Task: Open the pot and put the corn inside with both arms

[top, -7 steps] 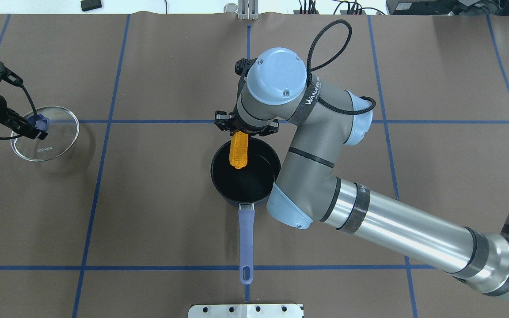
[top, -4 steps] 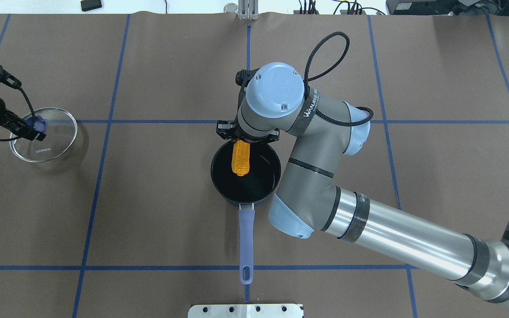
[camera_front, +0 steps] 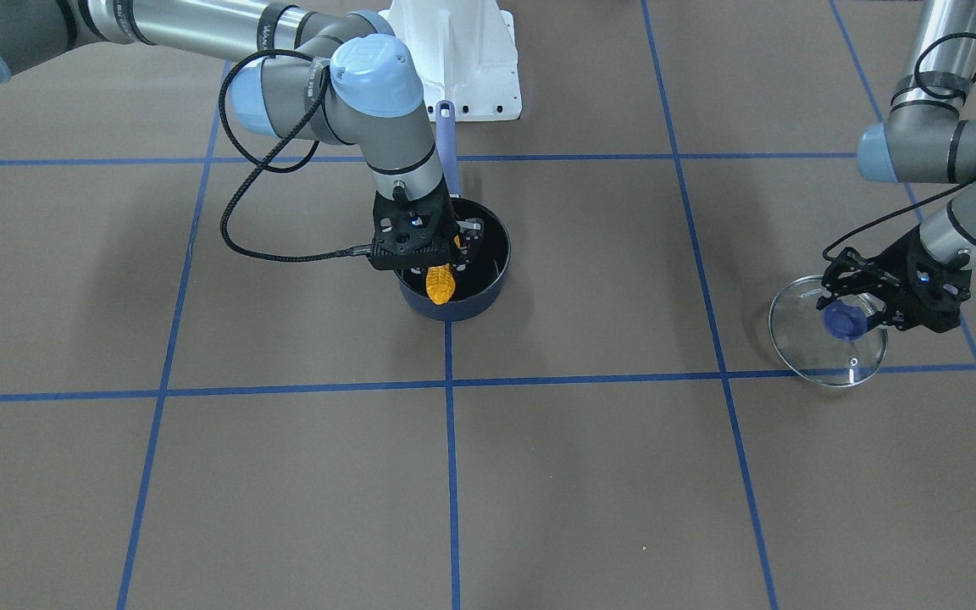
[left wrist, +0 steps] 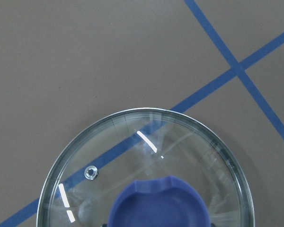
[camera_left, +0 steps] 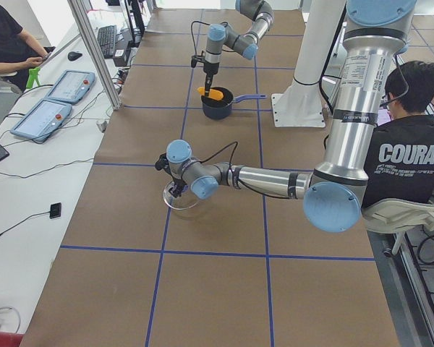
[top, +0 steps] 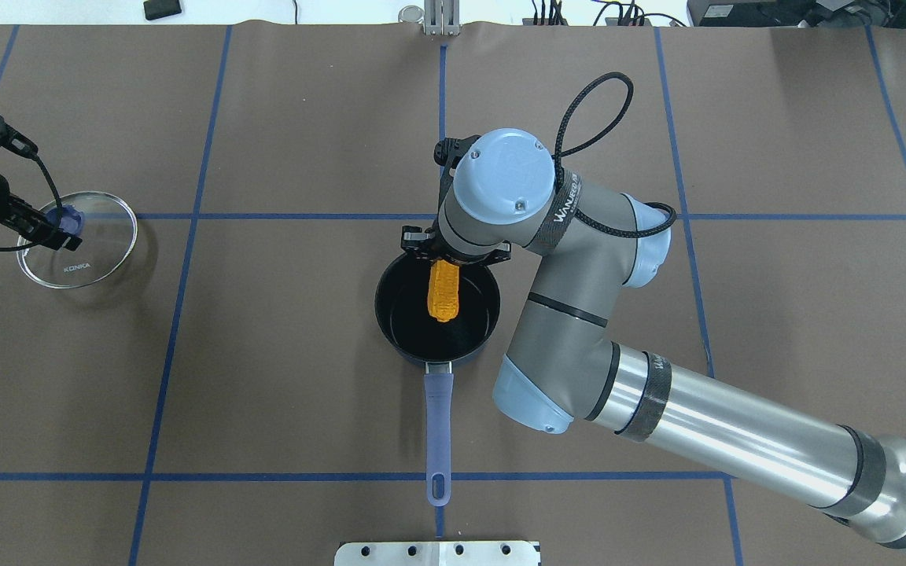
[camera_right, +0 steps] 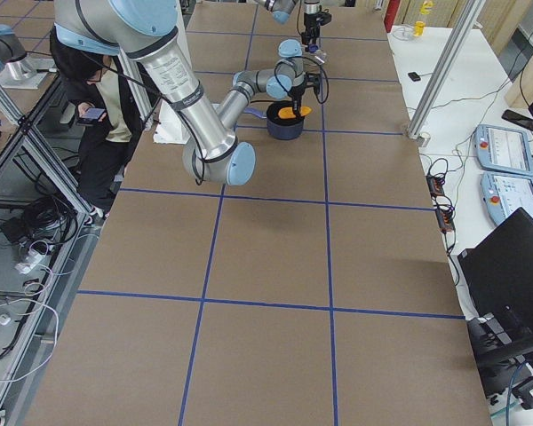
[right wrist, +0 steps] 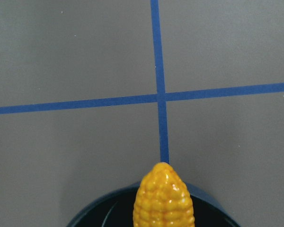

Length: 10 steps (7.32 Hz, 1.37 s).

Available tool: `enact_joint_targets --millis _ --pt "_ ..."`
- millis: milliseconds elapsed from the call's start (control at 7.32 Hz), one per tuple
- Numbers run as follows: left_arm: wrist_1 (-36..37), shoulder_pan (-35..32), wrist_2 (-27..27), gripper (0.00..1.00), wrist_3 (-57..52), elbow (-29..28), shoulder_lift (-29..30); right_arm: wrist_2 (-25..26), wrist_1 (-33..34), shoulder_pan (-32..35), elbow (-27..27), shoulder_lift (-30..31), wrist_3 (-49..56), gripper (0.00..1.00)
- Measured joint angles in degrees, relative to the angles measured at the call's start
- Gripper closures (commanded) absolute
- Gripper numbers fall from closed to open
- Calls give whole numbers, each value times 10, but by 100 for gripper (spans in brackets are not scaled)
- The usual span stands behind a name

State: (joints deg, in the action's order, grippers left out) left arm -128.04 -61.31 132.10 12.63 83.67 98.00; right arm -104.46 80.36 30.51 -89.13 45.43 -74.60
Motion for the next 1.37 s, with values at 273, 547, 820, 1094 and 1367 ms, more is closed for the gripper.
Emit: enact_joint_targets --millis 273,547,820,1094,1367 --pt "-5 0 0 27 1 0 0 7 0 -6 -1 3 2 52" --pt "-6 0 0 15 0 -1 0 15 0 -11 -1 5 3 31" --pt "-6 -1 0 12 0 0 1 16 -2 -13 -2 5 6 0" --pt "-6 -7 3 11 0 1 4 16 -1 -13 -13 7 8 0" --pt "-5 -14 12 11 0 2 6 10 26 -12 -67 22 12 0"
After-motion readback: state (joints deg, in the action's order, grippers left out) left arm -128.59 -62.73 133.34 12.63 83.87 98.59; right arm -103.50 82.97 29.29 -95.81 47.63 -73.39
